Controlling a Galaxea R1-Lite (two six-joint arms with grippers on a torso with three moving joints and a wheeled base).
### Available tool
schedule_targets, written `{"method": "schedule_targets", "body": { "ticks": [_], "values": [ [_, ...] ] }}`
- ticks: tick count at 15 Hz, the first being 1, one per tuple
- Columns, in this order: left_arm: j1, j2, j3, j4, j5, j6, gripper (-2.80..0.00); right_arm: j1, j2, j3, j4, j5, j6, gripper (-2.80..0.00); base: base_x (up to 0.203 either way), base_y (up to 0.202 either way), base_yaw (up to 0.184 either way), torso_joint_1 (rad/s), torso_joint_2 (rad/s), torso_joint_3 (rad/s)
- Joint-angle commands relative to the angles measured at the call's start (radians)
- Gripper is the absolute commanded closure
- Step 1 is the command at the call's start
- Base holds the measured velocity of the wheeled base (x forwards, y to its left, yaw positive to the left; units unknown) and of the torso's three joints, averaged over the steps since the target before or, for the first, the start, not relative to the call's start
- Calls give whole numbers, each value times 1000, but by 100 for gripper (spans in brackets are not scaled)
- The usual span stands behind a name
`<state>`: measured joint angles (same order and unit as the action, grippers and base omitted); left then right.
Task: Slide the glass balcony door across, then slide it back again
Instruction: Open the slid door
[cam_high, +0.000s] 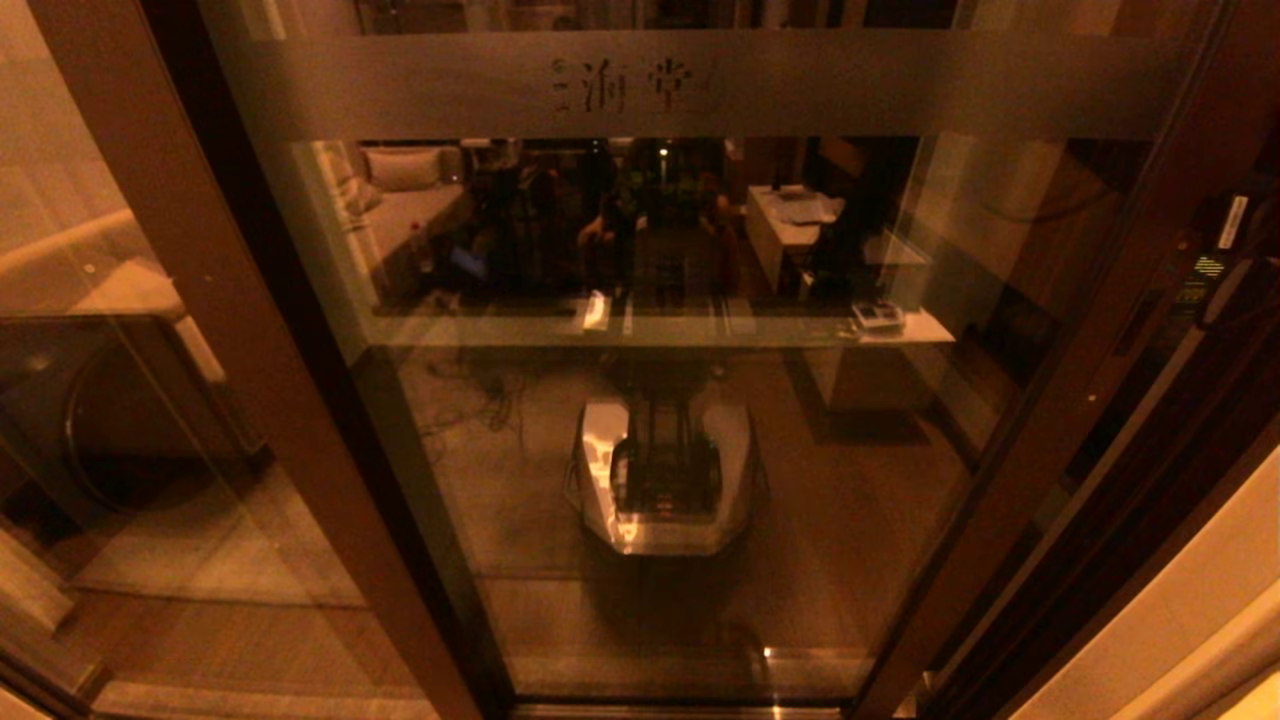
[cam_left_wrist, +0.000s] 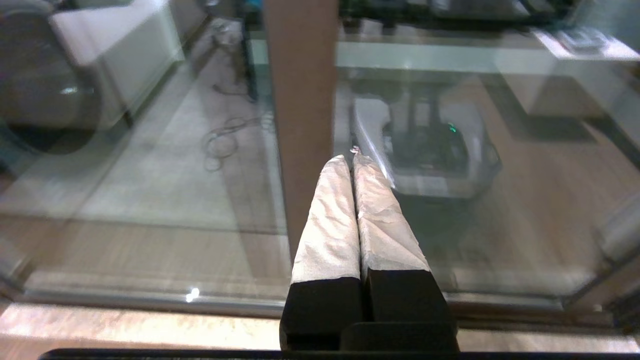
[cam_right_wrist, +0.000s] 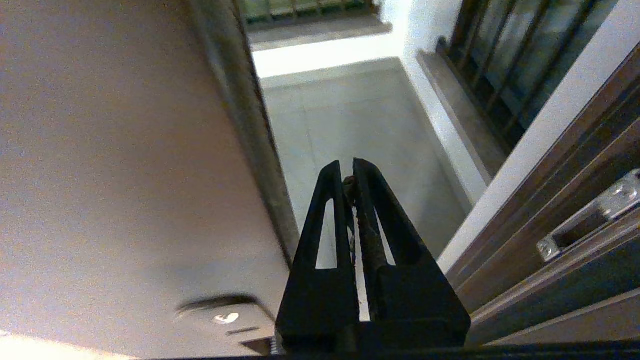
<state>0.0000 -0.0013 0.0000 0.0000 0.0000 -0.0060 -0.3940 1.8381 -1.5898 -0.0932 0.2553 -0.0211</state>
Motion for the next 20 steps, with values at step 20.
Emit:
{"method": "schedule_targets", "body": {
  "ticks": [20],
  "values": [
    [0, 0, 2, 0, 0, 0, 0, 165, -81, 122, 0, -35, 9, 0, 0, 0, 0, 0, 0, 0]
  ]
}}
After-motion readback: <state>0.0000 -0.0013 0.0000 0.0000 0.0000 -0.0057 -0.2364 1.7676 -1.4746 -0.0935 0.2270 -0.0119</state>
